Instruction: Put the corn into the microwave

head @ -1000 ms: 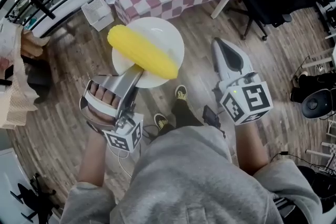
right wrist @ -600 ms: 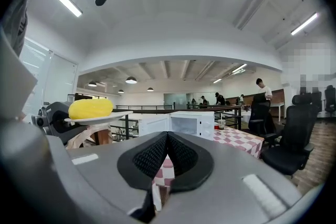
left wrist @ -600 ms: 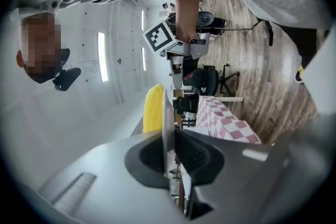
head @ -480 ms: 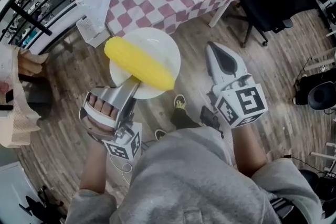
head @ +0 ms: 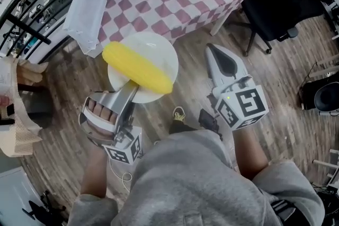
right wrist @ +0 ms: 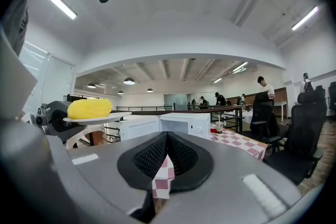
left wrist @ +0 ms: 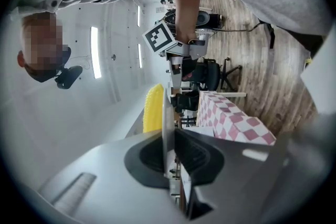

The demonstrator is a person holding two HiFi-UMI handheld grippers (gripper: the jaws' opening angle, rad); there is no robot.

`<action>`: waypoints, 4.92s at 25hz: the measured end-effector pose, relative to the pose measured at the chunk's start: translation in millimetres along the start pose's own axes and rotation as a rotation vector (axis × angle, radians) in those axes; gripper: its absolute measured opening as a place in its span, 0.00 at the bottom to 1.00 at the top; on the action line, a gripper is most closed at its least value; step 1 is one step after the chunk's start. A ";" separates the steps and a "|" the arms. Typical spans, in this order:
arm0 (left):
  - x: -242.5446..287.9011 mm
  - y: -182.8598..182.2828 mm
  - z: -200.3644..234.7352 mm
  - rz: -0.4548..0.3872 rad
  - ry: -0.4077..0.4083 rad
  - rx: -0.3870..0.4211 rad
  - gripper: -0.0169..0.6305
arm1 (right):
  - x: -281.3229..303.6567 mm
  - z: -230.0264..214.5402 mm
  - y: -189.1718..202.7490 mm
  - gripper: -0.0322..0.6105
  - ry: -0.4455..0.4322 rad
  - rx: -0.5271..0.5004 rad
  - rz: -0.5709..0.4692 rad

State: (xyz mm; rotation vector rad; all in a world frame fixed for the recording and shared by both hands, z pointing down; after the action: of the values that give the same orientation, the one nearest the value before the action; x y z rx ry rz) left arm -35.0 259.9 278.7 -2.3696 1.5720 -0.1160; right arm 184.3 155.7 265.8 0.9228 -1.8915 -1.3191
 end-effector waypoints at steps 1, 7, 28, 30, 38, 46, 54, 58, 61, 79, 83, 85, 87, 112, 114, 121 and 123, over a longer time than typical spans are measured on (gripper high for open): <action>6.3 -1.4 -0.8 0.001 0.002 0.002 0.07 | 2.8 -6.2 -0.9 0.05 -0.002 0.001 0.000; 44.1 -7.9 -4.2 0.018 0.017 0.011 0.07 | 18.3 -40.7 -9.9 0.05 -0.012 0.010 0.010; 106.6 -6.0 -2.7 0.041 -0.002 0.069 0.07 | 61.6 -84.6 -28.7 0.05 -0.060 0.017 -0.017; 112.5 -0.4 -5.7 0.041 -0.004 0.067 0.07 | 70.4 -84.4 -29.1 0.05 -0.063 0.011 -0.011; 145.1 31.9 -25.7 0.030 -0.018 0.063 0.07 | 119.0 -86.5 -36.6 0.05 -0.064 -0.012 -0.018; 186.9 81.1 -44.4 0.022 -0.018 0.055 0.07 | 185.1 -85.8 -47.5 0.05 -0.060 -0.019 -0.008; 220.2 124.7 -60.5 0.013 -0.009 0.038 0.07 | 244.6 -83.5 -52.1 0.05 -0.058 -0.009 0.008; 234.2 145.7 -70.2 0.006 -0.004 0.026 0.07 | 270.4 -80.7 -54.0 0.05 -0.050 -0.010 0.022; 244.8 160.6 -76.4 -0.003 -0.008 0.014 0.07 | 288.6 -79.2 -55.2 0.05 -0.042 -0.008 0.024; 283.6 224.1 -116.0 -0.058 -0.018 -0.019 0.07 | 367.3 -59.7 -53.3 0.05 -0.002 -0.016 0.022; 288.6 230.3 -126.4 -0.056 0.006 -0.032 0.07 | 374.8 -56.9 -51.6 0.05 0.000 -0.019 0.022; 291.8 232.3 -129.2 -0.056 0.012 -0.041 0.07 | 377.9 -57.3 -53.0 0.05 0.002 -0.021 0.018; 294.6 233.3 -132.1 -0.056 0.022 -0.049 0.07 | 379.3 -57.9 -53.7 0.05 0.006 -0.022 0.018; 366.5 235.1 -212.6 0.066 0.178 -0.091 0.08 | 420.4 -81.5 -47.7 0.05 -0.064 0.014 0.051; 374.6 237.3 -223.8 0.073 0.184 -0.094 0.08 | 425.0 -84.9 -46.2 0.05 -0.061 0.009 0.060; 408.0 251.3 -270.0 0.134 0.232 -0.100 0.08 | 440.5 -95.8 -35.1 0.05 -0.057 0.006 0.108; 416.1 255.3 -280.5 0.145 0.243 -0.101 0.08 | 443.9 -99.0 -35.0 0.05 -0.053 0.011 0.115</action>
State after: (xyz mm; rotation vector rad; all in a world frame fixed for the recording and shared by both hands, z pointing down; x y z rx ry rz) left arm -159.0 -267.0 433.7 -2.3800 1.8974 -0.3112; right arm 30.2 -271.3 310.6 0.7790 -1.9636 -1.2779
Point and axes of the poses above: the fingertips, and each gripper's own axes: x forward along the fingers, z to its left, y out of its underside, the point moved 8 cm from there along -x, backward along the fingers, and after that the axes turned 15 degrees about x, right-handed, at the moved point
